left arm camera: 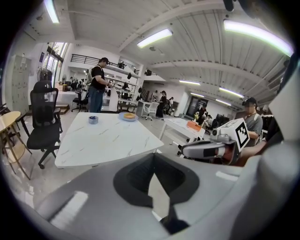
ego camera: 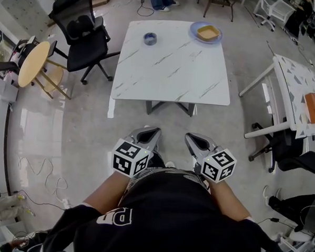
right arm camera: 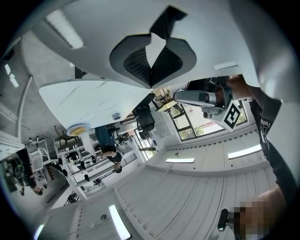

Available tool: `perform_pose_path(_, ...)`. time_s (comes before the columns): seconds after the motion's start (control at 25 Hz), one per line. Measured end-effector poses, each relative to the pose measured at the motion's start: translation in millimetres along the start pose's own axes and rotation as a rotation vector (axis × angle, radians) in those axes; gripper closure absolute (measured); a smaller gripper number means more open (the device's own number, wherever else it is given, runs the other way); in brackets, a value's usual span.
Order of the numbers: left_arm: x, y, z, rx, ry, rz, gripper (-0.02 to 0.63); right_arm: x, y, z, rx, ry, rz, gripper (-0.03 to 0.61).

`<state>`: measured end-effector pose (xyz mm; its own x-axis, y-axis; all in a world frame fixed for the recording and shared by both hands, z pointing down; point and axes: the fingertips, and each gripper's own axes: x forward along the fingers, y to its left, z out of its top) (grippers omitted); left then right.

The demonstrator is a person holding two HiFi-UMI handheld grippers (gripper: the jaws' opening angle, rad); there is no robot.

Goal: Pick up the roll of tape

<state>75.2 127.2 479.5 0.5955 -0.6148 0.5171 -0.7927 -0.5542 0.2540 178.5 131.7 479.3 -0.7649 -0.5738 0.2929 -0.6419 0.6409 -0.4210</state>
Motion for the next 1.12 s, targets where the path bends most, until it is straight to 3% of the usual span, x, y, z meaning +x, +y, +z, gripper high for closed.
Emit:
perform_pose_path(0.48,24,24,27,0.020,-0.023,-0.028,0.558,25,-21,14,-0.012,0.023,-0.025,0.578)
perform_pose_path(0.8,33,77,41,-0.038,-0.040,0.015,0.558,74,-32,40,-0.048,0.054,0.006,0.578)
perform_pose_path(1.12,56,132,84,-0.020,-0.046,-0.005,0.558,131,-53,79,-0.060,0.056,-0.018,0.578)
